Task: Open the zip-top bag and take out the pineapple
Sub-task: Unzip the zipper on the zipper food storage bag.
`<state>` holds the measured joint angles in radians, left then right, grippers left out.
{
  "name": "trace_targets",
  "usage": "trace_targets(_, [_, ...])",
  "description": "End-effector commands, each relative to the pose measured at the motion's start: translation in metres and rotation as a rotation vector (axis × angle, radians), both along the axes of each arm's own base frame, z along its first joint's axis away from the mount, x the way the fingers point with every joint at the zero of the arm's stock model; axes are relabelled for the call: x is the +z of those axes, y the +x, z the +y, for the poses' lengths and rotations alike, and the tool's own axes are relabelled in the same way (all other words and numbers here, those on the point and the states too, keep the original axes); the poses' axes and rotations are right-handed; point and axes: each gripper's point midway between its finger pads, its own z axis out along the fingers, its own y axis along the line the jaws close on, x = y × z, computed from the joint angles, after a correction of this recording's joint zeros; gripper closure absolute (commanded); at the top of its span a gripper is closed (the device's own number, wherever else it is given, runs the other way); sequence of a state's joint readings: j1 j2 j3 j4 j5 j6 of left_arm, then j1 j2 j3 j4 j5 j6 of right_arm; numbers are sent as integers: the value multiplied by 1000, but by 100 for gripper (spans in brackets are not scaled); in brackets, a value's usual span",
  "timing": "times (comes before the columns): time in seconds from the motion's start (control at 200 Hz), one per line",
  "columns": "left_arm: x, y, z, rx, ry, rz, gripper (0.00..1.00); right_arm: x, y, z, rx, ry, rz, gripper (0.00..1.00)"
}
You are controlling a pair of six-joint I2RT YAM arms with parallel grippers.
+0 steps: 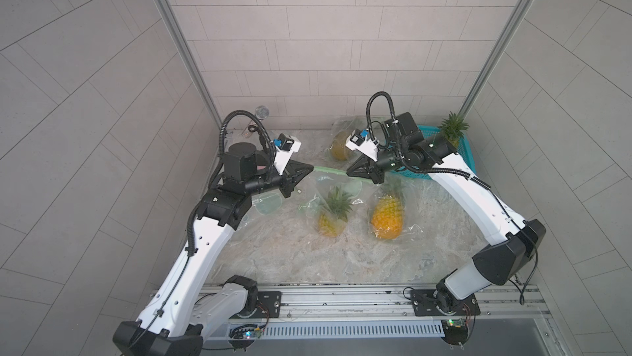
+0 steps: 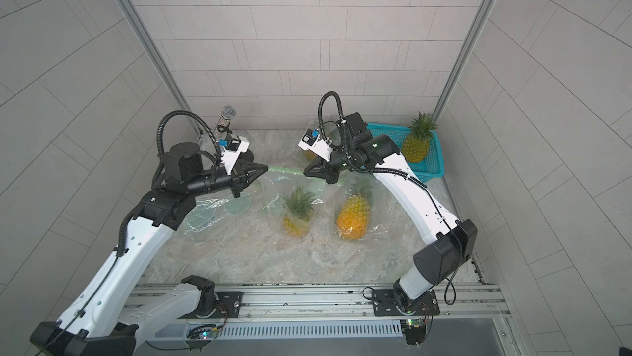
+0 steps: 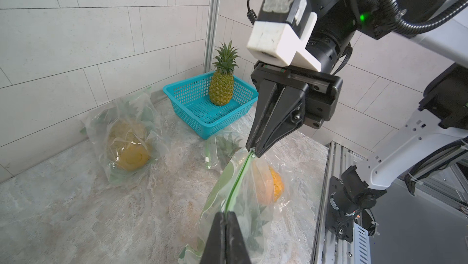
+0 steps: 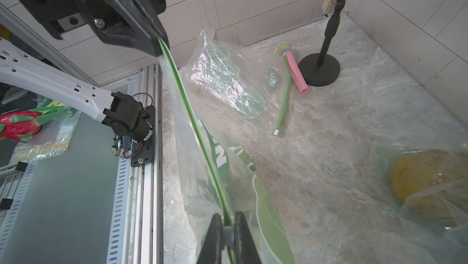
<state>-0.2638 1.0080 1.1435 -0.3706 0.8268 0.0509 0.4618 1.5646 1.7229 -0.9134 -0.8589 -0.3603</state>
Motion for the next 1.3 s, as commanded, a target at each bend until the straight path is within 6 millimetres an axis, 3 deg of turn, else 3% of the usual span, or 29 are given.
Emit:
trace_targets(0.0, [23,2,13,60,-28,-86,100,-6,-2,-22,-54,-69,-1,92])
trace_targets(0.56, [23,16,41,192,-62,-76,100,-21,1,-58,-139,-152,22,92])
trace_targets(1.296, [22,21,51,234,-87,-62,100,-29,5,-85,-214,-187,36,91])
